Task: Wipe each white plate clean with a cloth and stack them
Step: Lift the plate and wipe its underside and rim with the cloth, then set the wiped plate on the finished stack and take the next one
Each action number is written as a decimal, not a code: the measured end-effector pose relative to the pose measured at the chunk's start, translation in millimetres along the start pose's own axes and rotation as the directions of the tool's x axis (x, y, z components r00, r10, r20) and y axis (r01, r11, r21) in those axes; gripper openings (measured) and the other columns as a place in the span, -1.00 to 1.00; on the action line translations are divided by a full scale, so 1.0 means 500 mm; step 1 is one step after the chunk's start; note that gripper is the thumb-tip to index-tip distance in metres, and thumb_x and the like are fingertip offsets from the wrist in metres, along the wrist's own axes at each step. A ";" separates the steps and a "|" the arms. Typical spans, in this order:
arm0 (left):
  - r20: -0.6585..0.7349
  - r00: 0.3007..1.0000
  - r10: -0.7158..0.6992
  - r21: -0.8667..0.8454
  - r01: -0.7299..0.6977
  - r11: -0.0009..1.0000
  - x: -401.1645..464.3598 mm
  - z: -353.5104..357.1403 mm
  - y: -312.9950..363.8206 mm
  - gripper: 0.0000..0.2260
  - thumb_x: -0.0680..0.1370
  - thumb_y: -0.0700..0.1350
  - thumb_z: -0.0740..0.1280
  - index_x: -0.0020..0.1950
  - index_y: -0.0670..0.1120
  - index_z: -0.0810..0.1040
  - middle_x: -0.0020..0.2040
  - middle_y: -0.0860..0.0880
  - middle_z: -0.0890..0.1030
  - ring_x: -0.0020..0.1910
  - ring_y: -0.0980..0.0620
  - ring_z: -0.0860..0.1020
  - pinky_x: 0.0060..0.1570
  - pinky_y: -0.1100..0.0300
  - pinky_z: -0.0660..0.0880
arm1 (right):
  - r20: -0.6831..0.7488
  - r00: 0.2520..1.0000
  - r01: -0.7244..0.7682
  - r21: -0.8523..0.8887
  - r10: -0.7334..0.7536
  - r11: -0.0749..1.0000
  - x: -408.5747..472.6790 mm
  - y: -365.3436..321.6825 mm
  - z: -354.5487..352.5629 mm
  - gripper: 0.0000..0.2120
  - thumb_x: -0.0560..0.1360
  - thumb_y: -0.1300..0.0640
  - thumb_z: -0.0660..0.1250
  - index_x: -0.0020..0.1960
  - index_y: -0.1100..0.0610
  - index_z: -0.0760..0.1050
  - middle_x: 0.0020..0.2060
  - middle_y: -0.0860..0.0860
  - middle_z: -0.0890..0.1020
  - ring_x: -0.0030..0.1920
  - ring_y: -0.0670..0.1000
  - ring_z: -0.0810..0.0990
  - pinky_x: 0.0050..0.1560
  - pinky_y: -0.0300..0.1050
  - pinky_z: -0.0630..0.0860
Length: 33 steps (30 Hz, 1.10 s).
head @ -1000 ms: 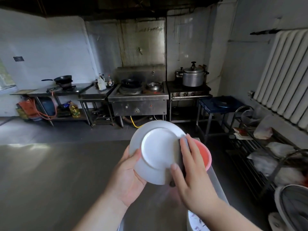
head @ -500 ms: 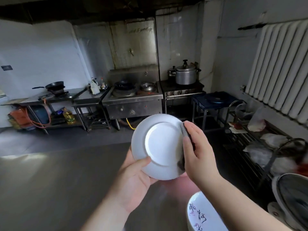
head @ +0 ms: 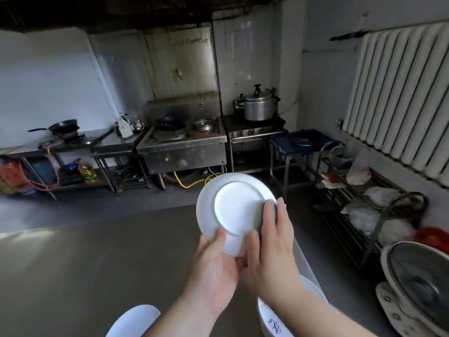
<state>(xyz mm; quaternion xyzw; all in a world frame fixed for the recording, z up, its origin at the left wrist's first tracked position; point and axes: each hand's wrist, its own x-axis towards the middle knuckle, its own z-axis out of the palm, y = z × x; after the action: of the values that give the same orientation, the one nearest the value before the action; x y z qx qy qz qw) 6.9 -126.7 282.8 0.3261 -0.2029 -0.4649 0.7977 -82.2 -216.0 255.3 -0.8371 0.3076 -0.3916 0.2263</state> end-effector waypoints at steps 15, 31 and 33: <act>0.020 0.971 -0.236 0.003 0.236 0.972 -0.012 0.003 -0.160 -0.64 0.68 -0.13 0.28 0.49 0.02 0.53 0.47 -0.22 0.54 0.43 -0.30 0.53 0.22 -0.25 0.59 | 0.078 0.938 -0.344 0.131 0.336 0.930 -0.005 0.199 -0.131 -0.50 0.67 -0.23 0.12 0.59 -0.17 0.30 0.30 -0.34 0.42 0.30 -0.26 0.42 0.32 -0.23 0.33; -0.321 0.851 -0.416 0.316 0.510 0.800 -0.029 -0.069 -0.287 -0.64 0.69 0.08 0.24 0.46 0.07 0.55 0.36 -0.08 0.65 0.31 -0.12 0.64 0.12 -0.10 0.61 | 0.838 0.354 -0.682 -0.073 0.416 0.727 -0.070 0.444 -0.221 -0.29 0.70 -0.26 0.04 -0.51 0.08 0.43 -0.53 0.17 0.50 -0.40 0.13 0.56 -0.30 -0.06 0.29; -0.339 0.852 -0.400 0.415 0.516 0.749 -0.022 -0.063 -0.290 -0.46 0.70 0.32 -0.02 0.47 0.13 0.55 0.39 0.06 0.63 0.41 0.04 0.56 0.45 -0.11 0.42 | 0.828 0.362 -0.727 -0.037 0.428 0.686 -0.067 0.447 -0.211 -0.19 0.71 -0.32 -0.09 -0.53 0.15 0.37 -0.52 0.18 0.46 -0.33 0.15 0.62 -0.29 -0.10 0.34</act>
<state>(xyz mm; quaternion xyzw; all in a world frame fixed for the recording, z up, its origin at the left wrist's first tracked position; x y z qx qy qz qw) -66.9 -158.3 157.4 0.6088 -0.1343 -0.5393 0.5661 -258.1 -365.6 161.8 -0.6984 0.3820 0.0782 0.6002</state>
